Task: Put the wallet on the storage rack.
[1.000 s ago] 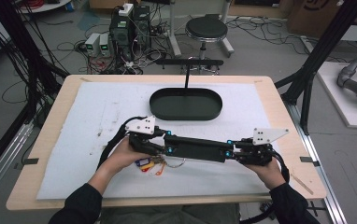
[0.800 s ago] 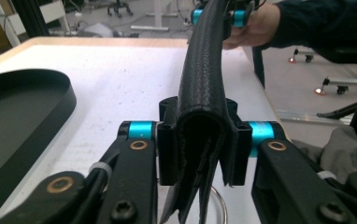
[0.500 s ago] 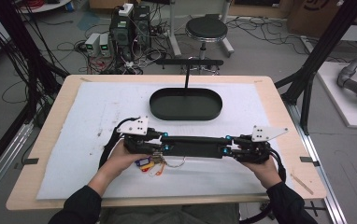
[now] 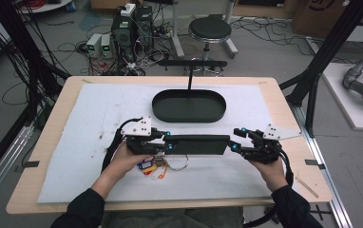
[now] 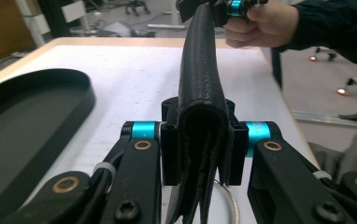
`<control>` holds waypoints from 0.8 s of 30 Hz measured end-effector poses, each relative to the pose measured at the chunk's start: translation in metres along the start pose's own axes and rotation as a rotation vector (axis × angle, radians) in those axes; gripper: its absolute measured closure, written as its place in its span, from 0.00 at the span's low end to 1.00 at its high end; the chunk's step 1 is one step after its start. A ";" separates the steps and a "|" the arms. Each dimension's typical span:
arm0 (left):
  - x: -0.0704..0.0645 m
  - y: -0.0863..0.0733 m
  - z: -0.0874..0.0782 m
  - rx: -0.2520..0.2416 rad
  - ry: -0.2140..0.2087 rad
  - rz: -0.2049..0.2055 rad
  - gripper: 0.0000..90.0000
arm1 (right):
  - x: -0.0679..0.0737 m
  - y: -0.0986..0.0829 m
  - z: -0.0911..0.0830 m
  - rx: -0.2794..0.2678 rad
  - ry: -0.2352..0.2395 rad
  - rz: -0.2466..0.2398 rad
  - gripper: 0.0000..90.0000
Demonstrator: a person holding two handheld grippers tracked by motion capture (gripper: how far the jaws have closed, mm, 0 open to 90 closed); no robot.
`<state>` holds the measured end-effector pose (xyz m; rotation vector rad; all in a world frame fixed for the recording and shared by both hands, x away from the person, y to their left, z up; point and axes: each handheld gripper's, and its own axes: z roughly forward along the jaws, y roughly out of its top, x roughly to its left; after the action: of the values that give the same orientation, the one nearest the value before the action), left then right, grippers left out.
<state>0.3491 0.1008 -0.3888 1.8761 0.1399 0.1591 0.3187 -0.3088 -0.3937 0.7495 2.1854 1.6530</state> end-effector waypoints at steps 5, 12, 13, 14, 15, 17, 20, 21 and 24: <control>0.005 0.006 -0.003 -0.015 0.072 -0.020 0.82 | -0.005 -0.002 -0.003 0.024 -0.125 0.038 0.44; 0.015 0.015 -0.007 -0.047 0.174 -0.083 0.82 | -0.011 -0.008 -0.007 0.042 -0.254 0.057 0.44; 0.016 0.016 -0.007 -0.053 0.191 -0.087 0.82 | -0.012 -0.009 -0.007 0.045 -0.265 0.060 0.44; 0.018 0.017 -0.007 -0.057 0.207 -0.086 0.82 | -0.013 -0.009 -0.008 0.044 -0.274 0.065 0.44; 0.019 0.017 -0.007 -0.059 0.219 -0.085 0.82 | -0.013 -0.009 -0.008 0.044 -0.274 0.065 0.44; 0.023 0.019 -0.007 -0.064 0.242 -0.091 0.82 | -0.014 -0.010 -0.010 0.042 -0.284 0.070 0.44; 0.028 0.022 -0.006 -0.068 0.280 -0.092 0.82 | -0.017 -0.012 -0.012 0.044 -0.302 0.077 0.44; 0.029 0.023 -0.006 -0.072 0.288 -0.097 0.82 | -0.018 -0.012 -0.013 0.047 -0.309 0.076 0.44; 0.034 0.025 -0.004 -0.079 0.312 -0.106 0.82 | -0.020 -0.013 -0.014 0.045 -0.318 0.078 0.44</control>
<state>0.3820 0.1034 -0.3627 1.7513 0.4397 0.3787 0.3241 -0.3341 -0.4036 1.0431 1.9965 1.4089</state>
